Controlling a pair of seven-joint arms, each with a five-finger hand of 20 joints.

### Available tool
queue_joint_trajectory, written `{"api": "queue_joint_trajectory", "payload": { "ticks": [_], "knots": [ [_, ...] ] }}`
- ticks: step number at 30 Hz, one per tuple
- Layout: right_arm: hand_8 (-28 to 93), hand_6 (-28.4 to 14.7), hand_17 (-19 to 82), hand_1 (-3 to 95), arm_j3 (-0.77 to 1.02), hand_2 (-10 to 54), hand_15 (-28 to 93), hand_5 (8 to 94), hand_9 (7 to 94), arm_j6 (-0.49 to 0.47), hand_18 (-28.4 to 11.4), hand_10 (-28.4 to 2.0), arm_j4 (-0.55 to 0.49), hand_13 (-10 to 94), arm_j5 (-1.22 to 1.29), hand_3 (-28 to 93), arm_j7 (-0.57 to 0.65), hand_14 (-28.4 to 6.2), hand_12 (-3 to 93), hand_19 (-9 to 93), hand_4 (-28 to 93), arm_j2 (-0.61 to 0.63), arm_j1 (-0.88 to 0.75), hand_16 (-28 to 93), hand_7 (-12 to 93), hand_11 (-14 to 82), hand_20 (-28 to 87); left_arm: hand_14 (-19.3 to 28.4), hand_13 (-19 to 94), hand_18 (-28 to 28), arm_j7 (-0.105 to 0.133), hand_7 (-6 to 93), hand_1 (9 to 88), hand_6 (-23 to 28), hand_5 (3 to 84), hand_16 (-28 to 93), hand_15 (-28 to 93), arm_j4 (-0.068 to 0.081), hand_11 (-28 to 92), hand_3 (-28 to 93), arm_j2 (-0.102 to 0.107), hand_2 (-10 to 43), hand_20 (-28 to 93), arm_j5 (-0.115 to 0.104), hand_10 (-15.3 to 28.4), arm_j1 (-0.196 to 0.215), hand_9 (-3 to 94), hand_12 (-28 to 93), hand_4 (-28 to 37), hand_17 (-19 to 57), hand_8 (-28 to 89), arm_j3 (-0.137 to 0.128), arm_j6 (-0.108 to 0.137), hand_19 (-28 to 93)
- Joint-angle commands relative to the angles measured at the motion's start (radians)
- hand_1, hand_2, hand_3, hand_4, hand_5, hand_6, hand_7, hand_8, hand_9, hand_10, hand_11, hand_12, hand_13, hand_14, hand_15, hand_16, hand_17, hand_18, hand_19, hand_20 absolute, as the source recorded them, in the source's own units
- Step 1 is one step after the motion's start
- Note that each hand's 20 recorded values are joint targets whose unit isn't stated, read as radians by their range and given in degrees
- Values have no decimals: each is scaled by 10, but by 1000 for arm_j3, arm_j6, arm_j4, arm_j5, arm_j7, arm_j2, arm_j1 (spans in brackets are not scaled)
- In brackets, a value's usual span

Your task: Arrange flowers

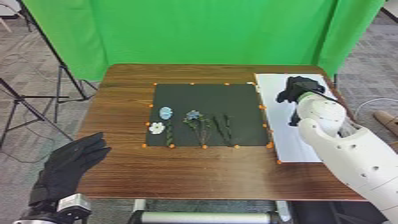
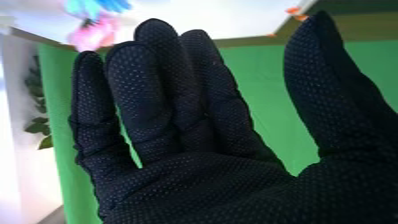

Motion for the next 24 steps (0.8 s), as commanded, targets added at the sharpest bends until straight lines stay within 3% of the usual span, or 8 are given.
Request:
{"api": "queue_joint_trajectory", "payload": {
  "ticks": [1,4,6,9,16,17,21,24],
  "knots": [
    [-114,-72,210,270,-2,-51,772,566,576,33,-269,-195,27,514,-67,816,47,-164,232,765,-270,39,4,215,157,481,225,266,263,216,-18,137,263,135,460,-99,531,0,343,821,-5,29,182,12,209,13,371,96,-142,-92,-84,-12,-20,550],
    [-114,-71,212,272,-14,-54,776,567,582,39,-271,-194,37,523,-77,815,62,-165,234,770,-271,49,15,215,156,488,224,267,264,216,-20,136,264,135,459,-99,532,4,342,820,-10,29,182,13,210,5,371,95,-143,-92,-83,-6,-25,552],
    [-113,-71,215,274,-5,-56,789,570,584,18,-273,-191,43,534,-70,813,68,-164,250,775,-270,46,16,222,155,527,224,267,264,217,2,136,264,135,459,-100,533,4,342,820,13,30,183,-1,211,12,371,95,-143,-91,-83,2,-12,556],
    [-113,-70,216,275,5,-58,795,571,583,5,-273,-190,64,539,-77,811,61,-162,257,778,-270,35,16,228,154,547,221,267,264,217,4,136,264,136,459,-101,534,5,342,820,14,30,183,-3,210,6,371,95,-141,-90,-83,4,-8,556],
    [-113,-56,215,278,21,-58,804,575,592,-9,-272,-185,128,548,-98,808,56,-163,268,780,-270,-5,8,242,158,575,215,268,263,217,-19,134,265,137,460,-101,536,5,342,822,-18,29,180,16,212,-7,370,95,-141,-91,-83,3,-26,555],
    [-114,-52,215,278,31,-58,803,574,593,-18,-272,-185,130,548,-99,808,59,-163,269,780,-271,-9,0,243,158,576,214,269,262,217,-9,134,265,137,461,-101,536,5,342,822,-7,29,180,9,212,-6,370,95,-141,-91,-82,4,-19,555],
    [-117,-39,211,281,47,-58,802,574,594,-21,-275,-185,130,549,-99,807,62,-163,271,775,-271,-4,-27,247,158,577,211,269,262,217,-13,134,264,137,461,-102,537,6,343,822,-11,29,179,8,213,-3,370,96,-141,-92,-82,-2,-23,555],
    [-118,-34,210,281,49,-58,801,574,594,-11,-275,-185,126,549,-102,807,55,-163,272,774,-271,-9,-34,249,158,577,209,271,262,217,-23,132,265,138,461,-102,537,5,342,822,-27,29,178,15,213,-1,371,95,-142,-92,-81,-7,-28,555]
  ]
}}
